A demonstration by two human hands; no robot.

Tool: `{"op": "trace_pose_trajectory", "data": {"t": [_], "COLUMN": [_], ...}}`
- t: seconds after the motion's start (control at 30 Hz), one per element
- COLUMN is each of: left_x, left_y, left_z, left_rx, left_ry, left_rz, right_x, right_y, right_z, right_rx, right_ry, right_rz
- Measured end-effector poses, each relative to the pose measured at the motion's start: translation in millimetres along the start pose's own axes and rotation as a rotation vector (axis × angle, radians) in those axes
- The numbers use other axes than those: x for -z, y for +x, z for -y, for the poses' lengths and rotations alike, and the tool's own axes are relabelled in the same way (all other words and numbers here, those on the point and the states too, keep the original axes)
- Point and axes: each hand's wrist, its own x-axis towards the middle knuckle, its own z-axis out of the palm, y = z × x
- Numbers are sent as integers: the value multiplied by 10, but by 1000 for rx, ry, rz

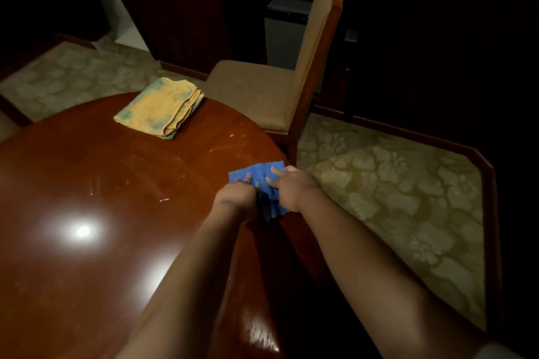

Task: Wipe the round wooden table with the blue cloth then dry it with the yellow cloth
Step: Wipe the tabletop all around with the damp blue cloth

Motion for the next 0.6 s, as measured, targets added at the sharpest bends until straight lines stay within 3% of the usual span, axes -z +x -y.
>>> {"op": "trace_pose_trajectory", "data": {"t": [0.6], "left_x": [-1104], "left_y": [-1852], "left_z": [-616], "left_rx": [-200], "left_ry": [125], "left_rz": [27], "right_x": [-999], "right_y": [-1755], "right_z": [872], "right_rx": [22], "right_ry": [32], "right_rz": [188]}}
